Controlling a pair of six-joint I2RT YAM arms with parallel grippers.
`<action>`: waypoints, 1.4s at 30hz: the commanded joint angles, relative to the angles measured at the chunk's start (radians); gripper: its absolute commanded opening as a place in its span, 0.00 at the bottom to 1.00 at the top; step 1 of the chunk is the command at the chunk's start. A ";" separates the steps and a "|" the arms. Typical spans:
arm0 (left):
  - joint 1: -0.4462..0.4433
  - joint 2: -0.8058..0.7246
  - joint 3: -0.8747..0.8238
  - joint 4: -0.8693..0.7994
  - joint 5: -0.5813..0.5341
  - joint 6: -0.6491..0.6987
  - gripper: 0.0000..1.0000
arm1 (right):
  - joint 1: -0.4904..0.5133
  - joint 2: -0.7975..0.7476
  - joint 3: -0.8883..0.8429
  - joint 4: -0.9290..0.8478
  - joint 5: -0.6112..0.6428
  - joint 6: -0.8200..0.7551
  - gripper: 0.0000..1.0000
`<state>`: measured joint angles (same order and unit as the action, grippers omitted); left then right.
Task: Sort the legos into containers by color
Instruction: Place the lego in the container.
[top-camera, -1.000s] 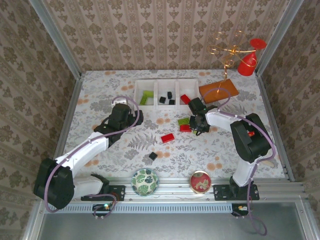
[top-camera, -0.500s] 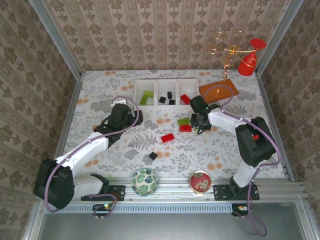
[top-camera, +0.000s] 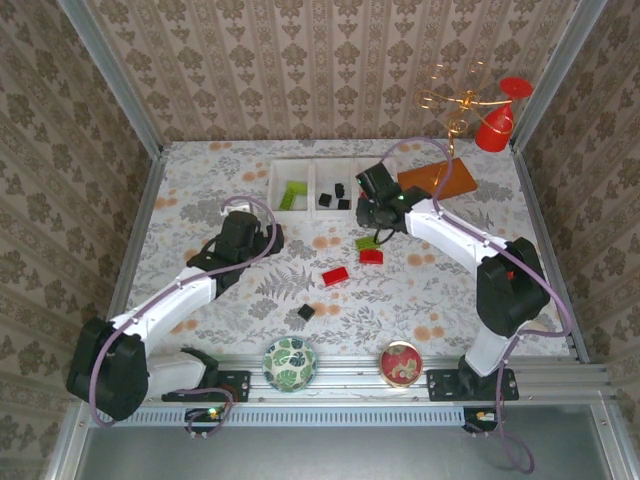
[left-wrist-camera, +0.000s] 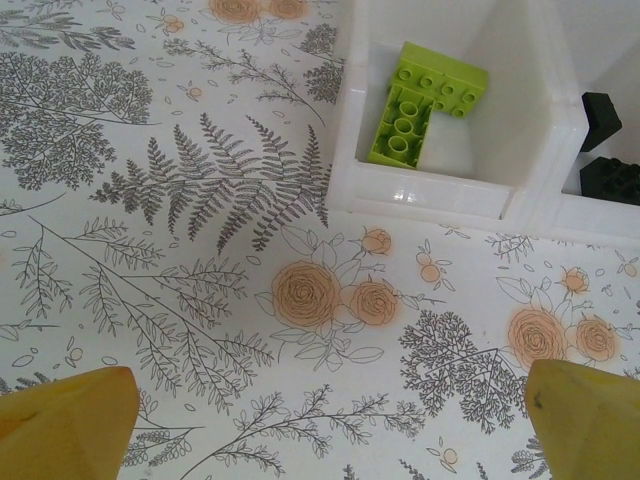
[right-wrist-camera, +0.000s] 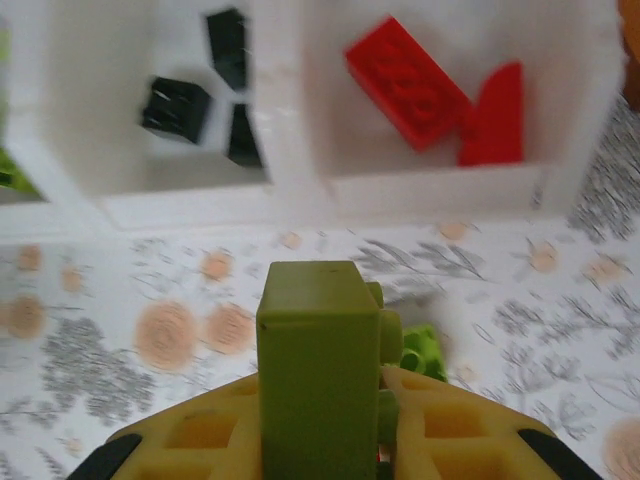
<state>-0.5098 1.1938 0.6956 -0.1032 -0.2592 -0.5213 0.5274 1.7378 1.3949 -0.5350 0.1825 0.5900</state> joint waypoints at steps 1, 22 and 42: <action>0.013 -0.033 -0.014 0.007 -0.014 -0.020 1.00 | 0.023 0.067 0.106 -0.044 0.017 -0.052 0.10; 0.024 -0.082 -0.056 -0.006 0.003 -0.022 1.00 | 0.112 0.534 0.796 -0.084 -0.065 -0.160 0.12; 0.024 -0.106 -0.073 -0.013 0.020 -0.020 1.00 | 0.121 0.793 1.099 -0.093 -0.092 -0.202 0.19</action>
<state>-0.4938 1.1053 0.6342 -0.1043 -0.2523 -0.5247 0.6422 2.5019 2.4493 -0.6323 0.1120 0.4129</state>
